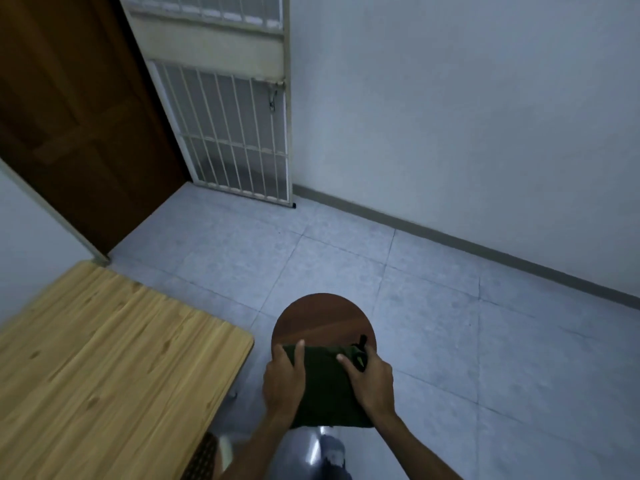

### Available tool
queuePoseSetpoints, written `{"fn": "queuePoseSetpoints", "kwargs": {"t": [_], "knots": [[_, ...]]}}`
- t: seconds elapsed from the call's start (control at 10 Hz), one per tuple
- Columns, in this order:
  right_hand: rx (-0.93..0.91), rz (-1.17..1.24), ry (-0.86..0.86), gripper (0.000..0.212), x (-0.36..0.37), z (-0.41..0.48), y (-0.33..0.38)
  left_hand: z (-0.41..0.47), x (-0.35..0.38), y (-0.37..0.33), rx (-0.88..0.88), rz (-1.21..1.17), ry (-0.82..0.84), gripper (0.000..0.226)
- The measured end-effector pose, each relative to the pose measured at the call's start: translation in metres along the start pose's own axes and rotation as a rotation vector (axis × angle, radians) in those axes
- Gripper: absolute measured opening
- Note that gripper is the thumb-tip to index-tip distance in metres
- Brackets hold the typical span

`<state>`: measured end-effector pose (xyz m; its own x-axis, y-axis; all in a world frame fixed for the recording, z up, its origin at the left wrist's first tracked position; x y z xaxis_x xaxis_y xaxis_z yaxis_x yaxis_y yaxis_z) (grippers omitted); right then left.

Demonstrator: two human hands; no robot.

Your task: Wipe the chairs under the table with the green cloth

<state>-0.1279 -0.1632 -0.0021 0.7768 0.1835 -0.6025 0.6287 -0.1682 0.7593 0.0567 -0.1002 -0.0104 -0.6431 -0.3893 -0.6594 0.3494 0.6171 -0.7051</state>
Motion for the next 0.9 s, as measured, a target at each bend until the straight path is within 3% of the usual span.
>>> {"fn": "queuePoseSetpoints", "kwargs": {"t": [0.2, 0.3, 0.4, 0.5, 0.7, 0.9], "knots": [[0.078, 0.014, 0.279, 0.053, 0.032, 0.089, -0.037, 0.061, 0.067, 0.023, -0.159, -0.042, 0.112, 0.052], [0.067, -0.041, 0.386, 0.060, 0.045, 0.115, -0.052, 0.077, 0.084, 0.029, -0.107, -0.130, 0.195, 0.051], [0.022, -0.094, 0.389, 0.065, 0.055, 0.135, -0.057, 0.087, 0.095, 0.036, -0.084, -0.125, 0.272, 0.072], [-0.069, -0.225, 0.408, 0.083, 0.062, 0.142, -0.058, 0.087, 0.102, 0.041, -0.038, -0.044, 0.336, 0.090], [-0.200, -0.568, 0.399, 0.102, 0.066, 0.130, -0.041, 0.070, 0.083, 0.038, 0.049, 0.085, 0.290, 0.087], [-0.492, -0.397, 0.520, 0.087, 0.088, 0.085, 0.077, 0.043, -0.024, 0.028, 0.063, -0.050, 0.035, 0.073]]}}
Point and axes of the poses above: each hand's wrist, its own z-axis towards the middle knuckle, its own x-axis out of the palm, y = z × x, the point moved 5 cm from there along z, towards the middle knuckle, and after that the axes turned 3 degrees about -y, right-handed, at the moved point
